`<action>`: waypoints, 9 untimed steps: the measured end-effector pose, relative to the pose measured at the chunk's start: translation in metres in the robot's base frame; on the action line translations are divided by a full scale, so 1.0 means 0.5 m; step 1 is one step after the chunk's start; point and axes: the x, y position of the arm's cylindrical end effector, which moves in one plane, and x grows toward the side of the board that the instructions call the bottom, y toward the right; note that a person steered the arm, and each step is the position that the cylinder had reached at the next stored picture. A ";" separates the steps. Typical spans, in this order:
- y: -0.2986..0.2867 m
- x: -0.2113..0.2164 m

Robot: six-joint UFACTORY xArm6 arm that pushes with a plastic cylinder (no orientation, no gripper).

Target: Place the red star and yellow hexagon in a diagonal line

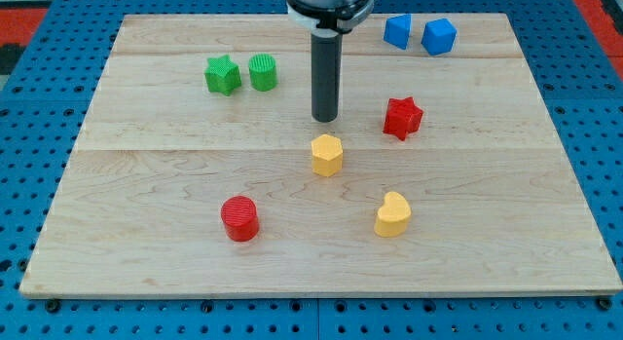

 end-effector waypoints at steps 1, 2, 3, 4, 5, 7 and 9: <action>-0.076 0.056; 0.090 0.179; 0.189 0.226; 0.092 0.225; 0.110 0.315; 0.246 0.330; 0.072 0.139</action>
